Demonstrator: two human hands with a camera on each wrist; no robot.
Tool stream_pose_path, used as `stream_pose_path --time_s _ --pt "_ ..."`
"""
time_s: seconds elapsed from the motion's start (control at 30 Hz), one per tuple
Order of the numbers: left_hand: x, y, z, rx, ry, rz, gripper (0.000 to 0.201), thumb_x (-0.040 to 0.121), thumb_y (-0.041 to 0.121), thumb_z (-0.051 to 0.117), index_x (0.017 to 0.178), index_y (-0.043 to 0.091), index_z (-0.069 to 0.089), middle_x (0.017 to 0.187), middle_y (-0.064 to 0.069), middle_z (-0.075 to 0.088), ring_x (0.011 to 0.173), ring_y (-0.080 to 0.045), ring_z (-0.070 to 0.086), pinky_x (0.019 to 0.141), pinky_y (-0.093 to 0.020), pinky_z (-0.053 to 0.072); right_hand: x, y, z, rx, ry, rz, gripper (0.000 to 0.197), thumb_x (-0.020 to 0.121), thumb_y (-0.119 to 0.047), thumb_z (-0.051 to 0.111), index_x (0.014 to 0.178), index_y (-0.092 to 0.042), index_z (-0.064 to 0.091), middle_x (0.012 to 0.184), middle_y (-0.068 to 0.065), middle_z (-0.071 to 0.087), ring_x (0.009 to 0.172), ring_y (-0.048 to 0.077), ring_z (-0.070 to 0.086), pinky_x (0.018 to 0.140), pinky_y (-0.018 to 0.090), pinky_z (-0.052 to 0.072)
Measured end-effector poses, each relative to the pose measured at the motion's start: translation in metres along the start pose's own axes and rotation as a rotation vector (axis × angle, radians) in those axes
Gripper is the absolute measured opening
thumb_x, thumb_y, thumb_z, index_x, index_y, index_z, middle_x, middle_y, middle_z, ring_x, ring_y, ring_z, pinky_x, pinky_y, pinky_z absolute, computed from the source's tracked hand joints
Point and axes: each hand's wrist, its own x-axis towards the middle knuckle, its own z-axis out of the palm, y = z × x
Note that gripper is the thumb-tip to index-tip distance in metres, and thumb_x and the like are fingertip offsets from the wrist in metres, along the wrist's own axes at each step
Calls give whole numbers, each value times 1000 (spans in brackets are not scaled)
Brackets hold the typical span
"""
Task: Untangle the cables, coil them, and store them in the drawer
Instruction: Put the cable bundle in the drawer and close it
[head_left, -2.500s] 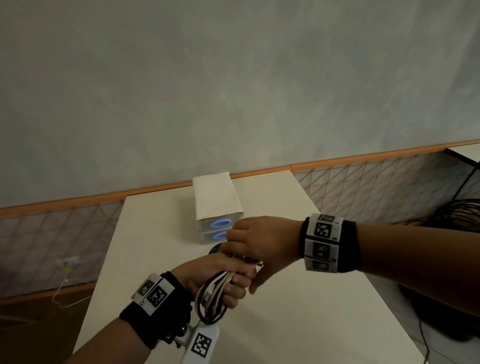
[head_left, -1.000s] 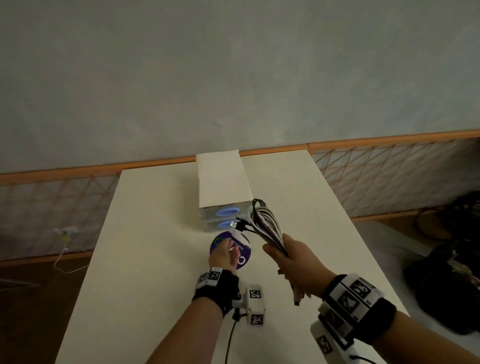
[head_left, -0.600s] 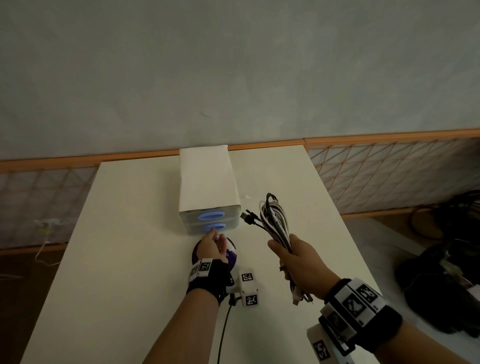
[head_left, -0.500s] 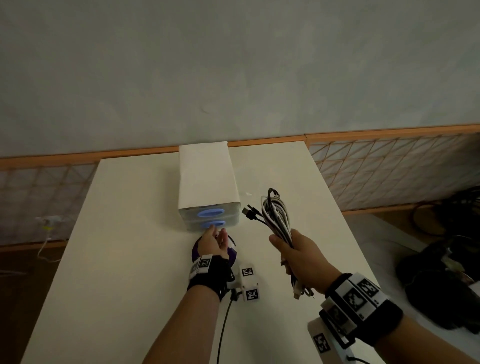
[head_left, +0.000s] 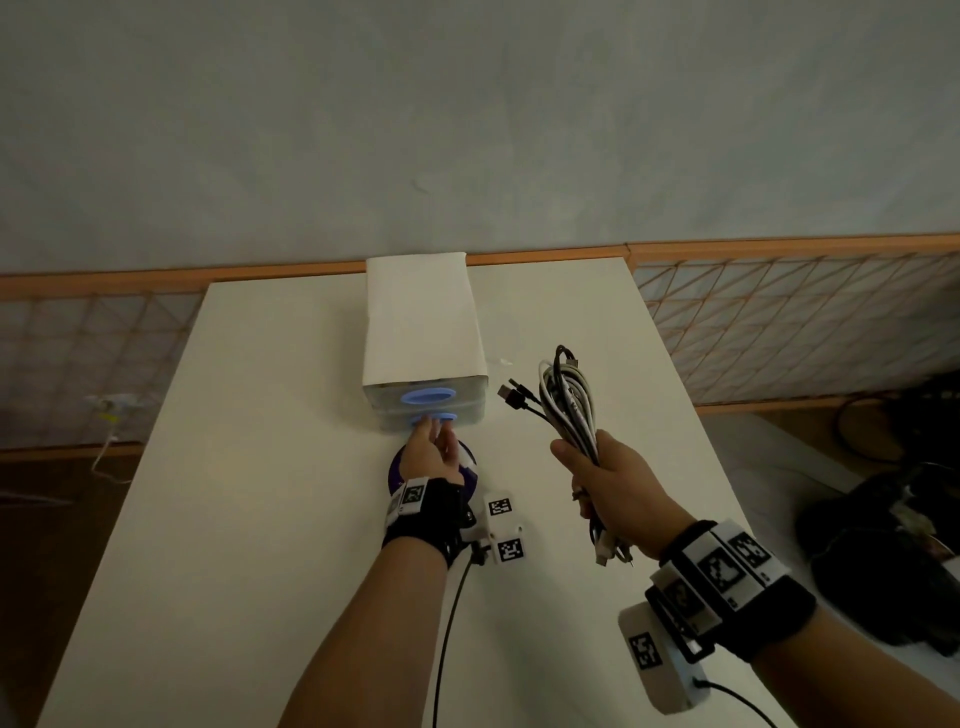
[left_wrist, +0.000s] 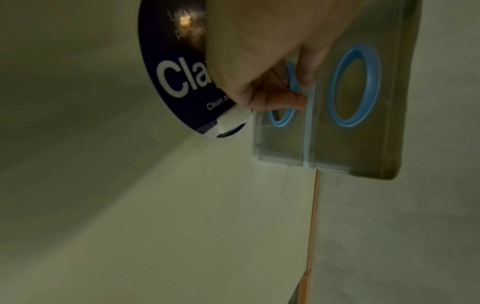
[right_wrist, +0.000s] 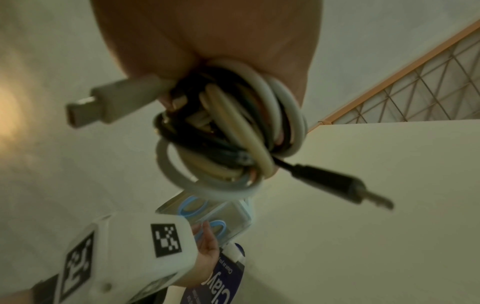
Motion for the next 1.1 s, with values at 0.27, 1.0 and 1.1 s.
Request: stream_pose_path --time_s 0.27,1.0,1.1 --pt "-7 -6 -19 90 -17 56 31 88 25 65 110 3 65 97 -5 63 65 -7 54 48 -11 47 -1 4 3 -26 6 -8 30 94 -36 54 84 -9 46 69 6 51 48 11 50 48 21 45" --pt "-92 -30 -104 158 42 -88 40 86 21 67 121 3 60 117 -11 64 66 -11 53 44 -14 48 -21 20 24 4 0 40 31 93 -36 55 82 -9 45 64 6 50 50 18 48 49 26 45" --pt "-98 -28 -111 177 41 -105 38 86 22 67 119 3 61 114 -11 66 64 -11 53 43 -15 48 -24 20 28 -12 -5 44 32 93 -37 55 82 -9 44 65 6 51 51 18 49 50 27 45"
